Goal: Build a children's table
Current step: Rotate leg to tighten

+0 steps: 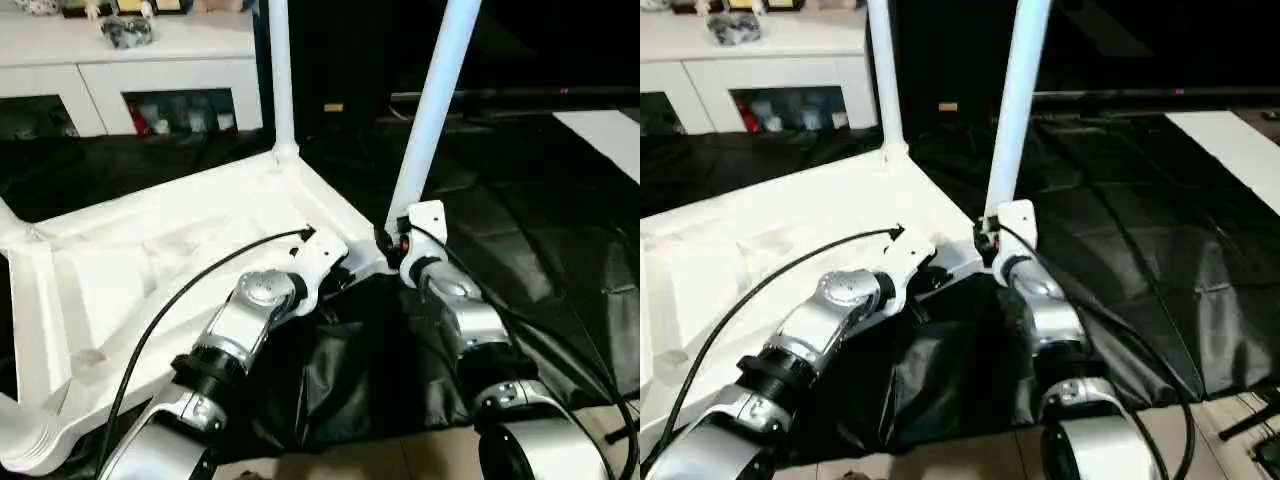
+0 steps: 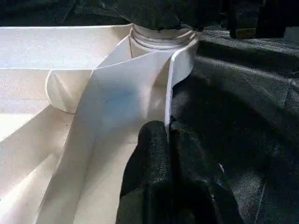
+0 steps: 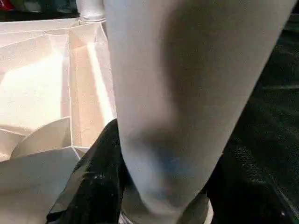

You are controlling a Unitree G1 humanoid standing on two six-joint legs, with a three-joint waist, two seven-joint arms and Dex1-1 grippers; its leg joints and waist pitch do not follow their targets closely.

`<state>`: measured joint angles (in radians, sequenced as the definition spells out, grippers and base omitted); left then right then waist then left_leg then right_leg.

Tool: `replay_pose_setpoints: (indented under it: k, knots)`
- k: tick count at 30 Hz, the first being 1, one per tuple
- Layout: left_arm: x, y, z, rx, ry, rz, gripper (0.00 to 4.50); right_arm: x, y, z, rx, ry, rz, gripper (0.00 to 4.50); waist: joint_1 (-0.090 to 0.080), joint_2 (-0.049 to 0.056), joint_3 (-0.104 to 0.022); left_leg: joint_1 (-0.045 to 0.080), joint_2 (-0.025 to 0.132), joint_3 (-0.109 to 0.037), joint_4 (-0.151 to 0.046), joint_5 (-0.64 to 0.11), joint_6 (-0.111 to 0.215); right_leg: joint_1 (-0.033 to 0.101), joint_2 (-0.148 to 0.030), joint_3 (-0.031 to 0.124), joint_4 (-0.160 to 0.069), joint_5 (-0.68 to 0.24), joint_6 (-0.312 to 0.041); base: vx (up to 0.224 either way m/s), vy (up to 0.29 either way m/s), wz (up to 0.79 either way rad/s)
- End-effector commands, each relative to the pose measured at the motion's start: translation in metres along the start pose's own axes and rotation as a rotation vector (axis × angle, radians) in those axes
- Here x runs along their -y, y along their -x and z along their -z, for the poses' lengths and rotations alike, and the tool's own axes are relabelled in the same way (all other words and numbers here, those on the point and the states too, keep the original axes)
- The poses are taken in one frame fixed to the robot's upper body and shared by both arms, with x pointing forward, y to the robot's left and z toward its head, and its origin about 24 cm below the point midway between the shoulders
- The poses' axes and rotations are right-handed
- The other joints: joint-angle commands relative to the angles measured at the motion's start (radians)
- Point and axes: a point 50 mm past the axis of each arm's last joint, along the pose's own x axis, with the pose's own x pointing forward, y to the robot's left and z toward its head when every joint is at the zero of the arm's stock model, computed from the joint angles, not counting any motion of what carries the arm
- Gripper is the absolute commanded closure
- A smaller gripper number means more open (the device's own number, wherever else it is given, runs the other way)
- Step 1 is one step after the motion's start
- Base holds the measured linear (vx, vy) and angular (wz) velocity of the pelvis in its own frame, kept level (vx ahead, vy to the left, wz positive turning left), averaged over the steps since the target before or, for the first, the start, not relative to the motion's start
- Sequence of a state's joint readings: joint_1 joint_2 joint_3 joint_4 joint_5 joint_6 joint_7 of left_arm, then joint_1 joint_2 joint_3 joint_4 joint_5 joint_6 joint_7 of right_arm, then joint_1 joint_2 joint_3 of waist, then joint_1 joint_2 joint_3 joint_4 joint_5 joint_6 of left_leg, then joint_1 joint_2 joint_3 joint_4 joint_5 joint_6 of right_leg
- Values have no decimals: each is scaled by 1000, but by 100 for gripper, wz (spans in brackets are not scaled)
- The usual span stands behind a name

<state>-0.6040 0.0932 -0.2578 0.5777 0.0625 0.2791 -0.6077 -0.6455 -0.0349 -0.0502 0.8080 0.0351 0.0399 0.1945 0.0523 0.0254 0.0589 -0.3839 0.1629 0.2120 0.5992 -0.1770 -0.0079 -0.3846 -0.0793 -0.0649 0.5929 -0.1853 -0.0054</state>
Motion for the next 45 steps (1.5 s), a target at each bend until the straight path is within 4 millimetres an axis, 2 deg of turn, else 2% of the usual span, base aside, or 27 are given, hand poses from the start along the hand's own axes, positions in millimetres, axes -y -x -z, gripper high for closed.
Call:
replay_pose_setpoints:
  k: [1, 3, 4, 5, 6, 8, 10, 11, 12, 14, 17, 18, 19, 23, 25, 27, 30, 31, 37, 39, 43, 45]
  knots:
    - [-11, 3, -21, 88, -21, -61, 450, -49, -2, 5, -6, 1, -263, 186, -3, -7, -64, 31, 73, -55, -90, -389, -43, 15, -91, 50, -88, -389, -161, 0, 0, 0]
    - [-9, 8, -16, 92, -28, 1, 450, -41, 1, 2, 10, 38, -315, 183, -6, -10, -63, 21, 73, -53, -90, -355, -24, 21, -90, 51, -82, -347, -170, 0, 0, 0]
    - [-8, 12, -14, 90, -35, 30, 450, -36, 3, 1, 9, 64, -346, 168, -12, -12, -66, 14, 74, -55, -90, -323, -14, 30, -90, 48, -77, -321, -178, 0, 0, 0]
    - [-8, 14, -12, 89, -39, 46, 450, -32, 4, 0, 6, 80, -363, 153, -12, -11, -68, 13, 74, -54, -88, -307, -8, 31, -90, 48, -74, -306, -183, 0, 0, 0]
    - [-8, 17, -10, 88, -43, 68, 450, -27, 5, -1, 3, 107, -380, 144, -10, -10, -68, 18, 74, -47, -83, -284, 5, 24, -88, 51, -74, -271, -202, 0, 0, 0]
    - [-8, 23, -7, 91, -52, 119, 450, -16, 10, -1, -17, 162, -428, 140, -8, -11, -71, 14, 72, -45, -77, -241, 25, 32, -90, 51, -67, -229, -223, 0, 0, 0]
    - [-7, 30, -4, 93, -69, 180, 450, -4, 16, -2, -49, 218, -491, 133, -4, -8, -76, 11, 72, -42, -69, -163, 61, 34, -85, 48, -55, -137, -250, 0, 0, 0]
    - [-7, 31, -4, 93, -70, 185, 450, -3, 16, -2, -51, 221, -497, 133, -4, -8, -76, 11, 72, -42, -69, -163, 61, 34, -85, 48, -55, -137, -250, 0, 0, 0]
    - [-7, 35, -3, 95, -76, 225, 450, 6, 21, -3, -69, 239, -544, 133, -1, -9, -79, 10, 72, -39, -63, -119, 84, 35, -81, 47, -45, -59, -269, 0, 0, 0]
    - [-7, 39, -2, 91, -85, 251, 450, 11, 24, -5, -76, 249, -572, 133, 5, -8, -78, 13, 76, -37, -61, -110, 100, 31, -78, 46, -44, -37, -286, 0, 0, 0]
    - [-7, 45, 1, 68, -107, 300, 450, 23, 32, -10, -89, 281, -641, 133, 13, -6, -75, 16, 78, -34, -63, -135, 96, 29, -77, 46, -46, -73, -288, 0, 0, 0]
    - [-7, 47, 2, 59, -113, 319, 450, 27, 35, -12, -97, 295, -667, 133, 19, -1, -75, 21, 81, -35, -64, -163, 84, 27, -78, 45, -48, -106, -283, 0, 0, 0]
    - [-7, 49, 2, 55, -116, 327, 450, 29, 36, -13, -101, 301, -678, 133, 21, -3, -72, 23, 82, -34, -65, -182, 70, 24, -76, 46, -52, -134, -279, 0, 0, 0]
    - [-6, 55, 5, 42, -128, 380, 450, 37, 44, -16, -131, 332, -752, 133, 32, -4, -69, 24, 83, -37, -71, -234, 32, 23, -79, 49, -56, -201, -255, 0, 0, 0]
    - [-6, 58, 6, 32, -131, 404, 450, 40, 50, -17, -150, 347, -812, 133, 35, -5, -70, 27, 82, -36, -70, -237, 29, 21, -79, 50, -57, -207, -252, 0, 0, 0]
    - [-5, 60, 7, 25, -133, 425, 450, 41, 54, -18, -158, 360, -849, 162, 37, -7, -69, 26, 82, -36, -69, -229, 31, 21, -80, 51, -57, -204, -252, 0, 0, 0]
    - [-4, 62, 7, 22, -132, 444, 450, 40, 55, -18, -162, 359, -881, 176, 37, -8, -71, 22, 80, -36, -68, -210, 38, 23, -79, 49, -54, -193, -254, 0, 0, 0]
    - [-4, 62, 7, 20, -132, 448, 450, 40, 56, -18, -162, 358, -888, 201, 37, -9, -72, 21, 80, -36, -67, -201, 41, 22, -79, 49, -53, -182, -258, 0, 0, 0]
    - [-4, 65, 8, 14, -127, 464, 450, 34, 58, -14, -171, 336, -938, 244, 39, -9, -73, 20, 80, -37, -65, -178, 53, 24, -79, 48, -51, -170, -259, 0, 0, 0]
    - [-4, 65, 9, 13, -126, 465, 450, 34, 58, -14, -173, 332, -945, 246, 39, -9, -72, 19, 80, -37, -66, -182, 51, 24, -79, 48, -51, -176, -259, 0, 0, 0]
    - [-6, 54, 5, 31, -111, 370, 450, 23, 58, -4, -153, 255, -934, 250, 39, -8, -71, 21, 80, -37, -67, -204, 40, 22, -80, 49, -55, -205, -253, 0, 0, 0]
    - [-8, 45, 1, 44, -95, 290, 450, 18, 52, 2, -130, 209, -851, 251, 39, -9, -68, 30, 80, -35, -68, -225, 26, 13, -79, 53, -64, -231, -248, 0, 0, 0]
